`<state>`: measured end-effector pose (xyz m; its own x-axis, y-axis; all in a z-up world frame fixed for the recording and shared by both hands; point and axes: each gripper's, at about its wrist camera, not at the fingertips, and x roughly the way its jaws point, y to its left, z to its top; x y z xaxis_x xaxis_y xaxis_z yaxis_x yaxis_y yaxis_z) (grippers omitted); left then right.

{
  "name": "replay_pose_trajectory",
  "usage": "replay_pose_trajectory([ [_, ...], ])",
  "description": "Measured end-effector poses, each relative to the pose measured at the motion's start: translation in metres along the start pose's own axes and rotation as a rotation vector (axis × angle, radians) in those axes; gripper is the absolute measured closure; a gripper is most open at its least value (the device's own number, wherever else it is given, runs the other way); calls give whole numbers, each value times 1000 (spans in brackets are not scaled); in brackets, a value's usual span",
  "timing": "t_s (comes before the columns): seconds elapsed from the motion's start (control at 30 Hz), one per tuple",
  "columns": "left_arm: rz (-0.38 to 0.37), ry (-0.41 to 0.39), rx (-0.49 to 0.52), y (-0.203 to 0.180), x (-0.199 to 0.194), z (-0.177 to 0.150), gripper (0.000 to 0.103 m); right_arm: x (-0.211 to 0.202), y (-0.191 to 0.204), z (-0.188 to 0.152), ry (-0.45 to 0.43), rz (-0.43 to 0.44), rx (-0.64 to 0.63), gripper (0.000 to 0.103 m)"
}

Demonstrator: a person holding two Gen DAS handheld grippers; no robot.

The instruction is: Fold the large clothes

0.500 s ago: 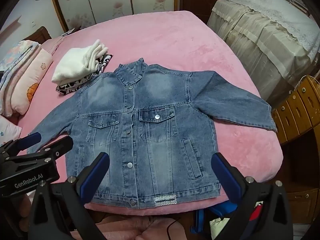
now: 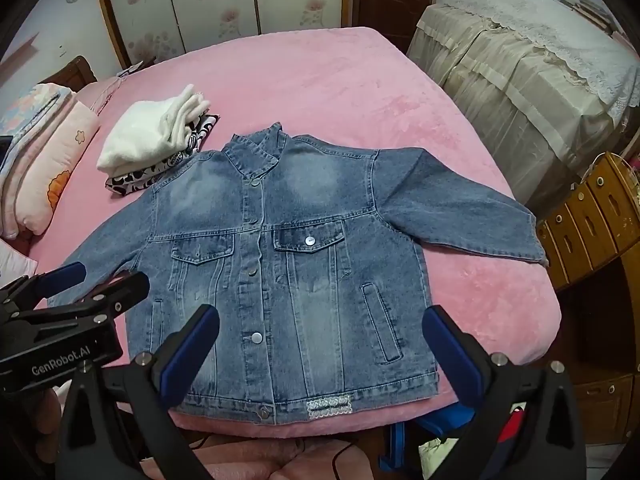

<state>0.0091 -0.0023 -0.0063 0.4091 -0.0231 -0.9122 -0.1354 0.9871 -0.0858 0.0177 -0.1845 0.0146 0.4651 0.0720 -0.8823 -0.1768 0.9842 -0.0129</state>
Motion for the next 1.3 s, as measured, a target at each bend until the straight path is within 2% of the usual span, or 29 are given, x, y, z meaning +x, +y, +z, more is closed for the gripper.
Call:
replay_pose_trajectory([
  [0.33, 5, -30, -6, 9, -7, 0, 12, -1, 8, 1, -16, -15, -23, 1],
  [1.3, 35, -46, -6, 20, -13, 6, 12, 1, 19, 4, -15, -16, -41, 2],
])
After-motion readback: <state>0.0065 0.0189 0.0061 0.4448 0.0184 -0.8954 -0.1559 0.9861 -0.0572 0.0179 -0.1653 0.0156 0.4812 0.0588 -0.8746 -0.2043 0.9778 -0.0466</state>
